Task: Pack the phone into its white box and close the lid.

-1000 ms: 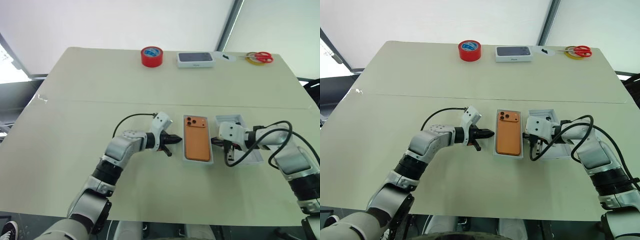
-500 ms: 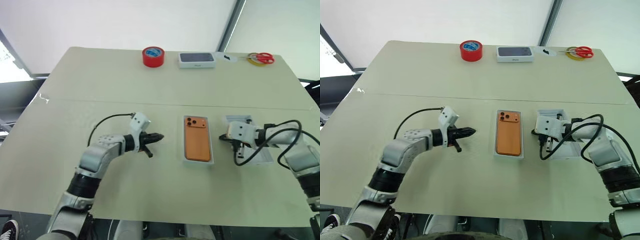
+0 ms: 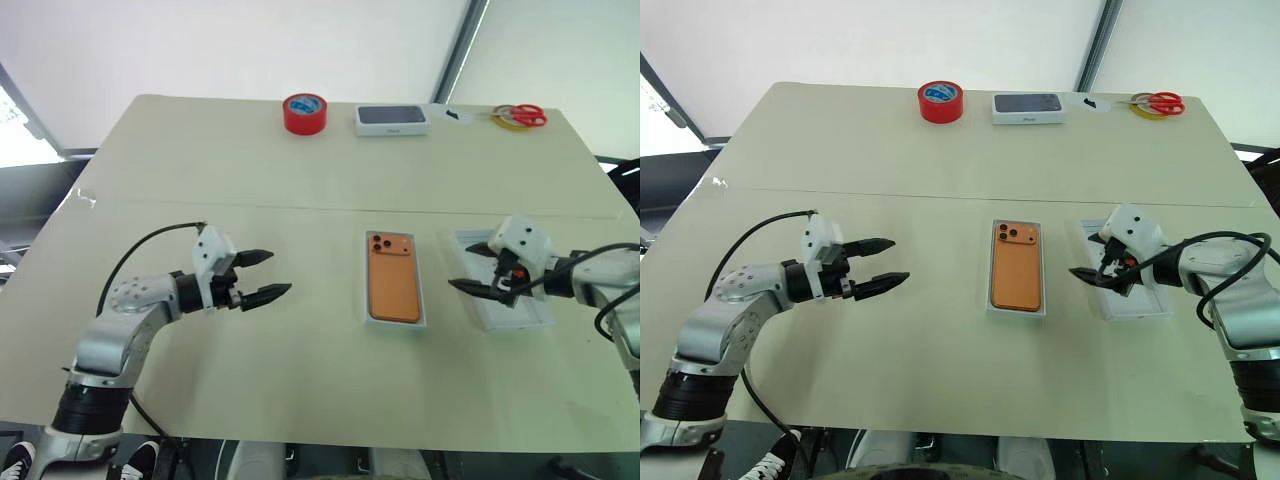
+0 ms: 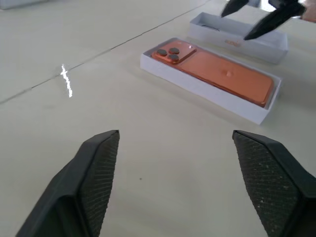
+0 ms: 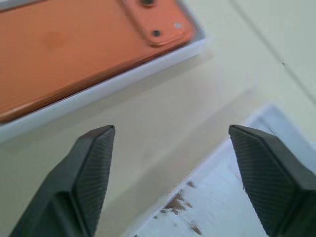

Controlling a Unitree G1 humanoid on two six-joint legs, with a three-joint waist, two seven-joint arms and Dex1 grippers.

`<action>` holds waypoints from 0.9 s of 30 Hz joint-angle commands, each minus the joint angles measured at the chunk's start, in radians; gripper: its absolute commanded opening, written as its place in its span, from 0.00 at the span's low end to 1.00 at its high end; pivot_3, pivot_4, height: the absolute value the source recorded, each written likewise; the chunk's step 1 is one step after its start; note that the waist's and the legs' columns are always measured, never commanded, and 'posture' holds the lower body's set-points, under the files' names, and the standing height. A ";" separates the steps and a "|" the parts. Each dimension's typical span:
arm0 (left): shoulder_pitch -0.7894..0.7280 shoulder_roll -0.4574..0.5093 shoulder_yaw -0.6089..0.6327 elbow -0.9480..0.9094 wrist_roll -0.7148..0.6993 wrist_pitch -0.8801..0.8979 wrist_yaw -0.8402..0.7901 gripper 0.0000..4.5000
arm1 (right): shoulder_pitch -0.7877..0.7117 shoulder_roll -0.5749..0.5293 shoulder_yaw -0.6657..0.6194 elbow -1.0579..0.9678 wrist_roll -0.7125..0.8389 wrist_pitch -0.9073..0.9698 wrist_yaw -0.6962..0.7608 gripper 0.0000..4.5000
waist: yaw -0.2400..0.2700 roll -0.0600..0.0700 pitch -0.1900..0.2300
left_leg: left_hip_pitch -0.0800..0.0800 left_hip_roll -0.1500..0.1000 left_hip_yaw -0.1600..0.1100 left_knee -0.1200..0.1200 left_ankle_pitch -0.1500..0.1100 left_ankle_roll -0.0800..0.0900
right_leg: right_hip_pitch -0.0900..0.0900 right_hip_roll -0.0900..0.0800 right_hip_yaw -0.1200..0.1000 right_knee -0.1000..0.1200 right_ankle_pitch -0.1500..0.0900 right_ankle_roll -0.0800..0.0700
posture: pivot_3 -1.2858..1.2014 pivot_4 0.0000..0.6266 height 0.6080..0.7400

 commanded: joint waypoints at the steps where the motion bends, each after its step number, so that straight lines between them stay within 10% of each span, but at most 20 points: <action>1: 0.014 0.017 0.047 0.007 -0.017 -0.148 -0.088 0.86 | 0.036 0.049 -0.038 -0.203 0.089 0.329 -0.098 0.89 | 0.002 0.000 0.000 | 0.000 0.000 0.000 0.000 0.000 0.000 | 0.000 0.000 0.000 0.000 0.000 0.000 | 0.52 0.24 0.92; 12: 0.019 0.042 0.064 0.079 -0.022 -0.332 -0.191 0.86 | -0.131 0.081 0.032 -0.282 0.125 0.838 -0.281 0.89 | -0.012 0.004 -0.001 | -0.002 0.000 0.001 -0.002 -0.003 0.005 | -0.004 -0.001 0.001 0.000 0.000 -0.002 | 0.52 0.24 0.92; 27: 0.060 0.027 0.054 0.014 -0.039 -0.327 -0.137 0.86 | -0.215 0.009 0.104 -0.169 0.154 0.848 -0.312 0.89 | -0.022 0.005 -0.001 | -0.010 -0.001 0.001 0.001 -0.001 0.004 | -0.010 0.000 0.000 0.002 0.000 -0.001 | 0.52 0.24 0.92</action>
